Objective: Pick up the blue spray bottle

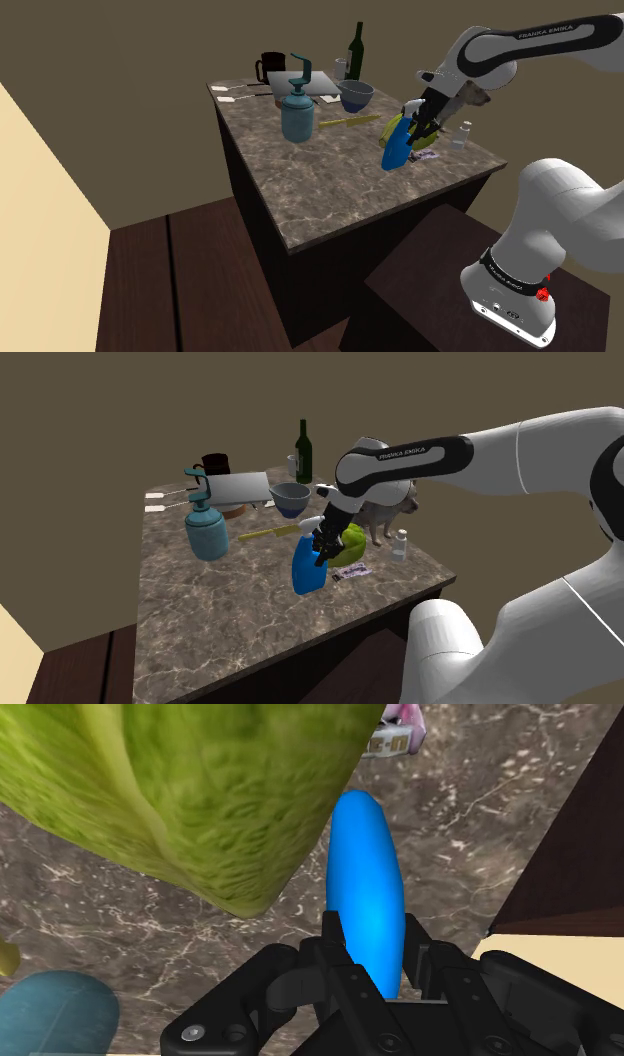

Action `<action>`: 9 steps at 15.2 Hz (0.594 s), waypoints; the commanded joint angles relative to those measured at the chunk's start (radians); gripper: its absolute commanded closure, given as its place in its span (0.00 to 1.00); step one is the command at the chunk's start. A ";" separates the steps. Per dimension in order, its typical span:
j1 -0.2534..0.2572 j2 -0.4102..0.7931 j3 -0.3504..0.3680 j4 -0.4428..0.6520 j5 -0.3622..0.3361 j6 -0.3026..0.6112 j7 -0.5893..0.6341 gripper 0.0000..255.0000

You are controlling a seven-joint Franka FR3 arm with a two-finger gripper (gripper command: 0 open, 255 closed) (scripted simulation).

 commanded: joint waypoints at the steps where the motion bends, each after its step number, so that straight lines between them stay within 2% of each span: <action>1: 0.000 0.000 0.000 -0.001 0.000 0.000 0.000 1.00; 9: -0.021 -0.027 0.065 0.059 0.010 -0.090 0.035 1.00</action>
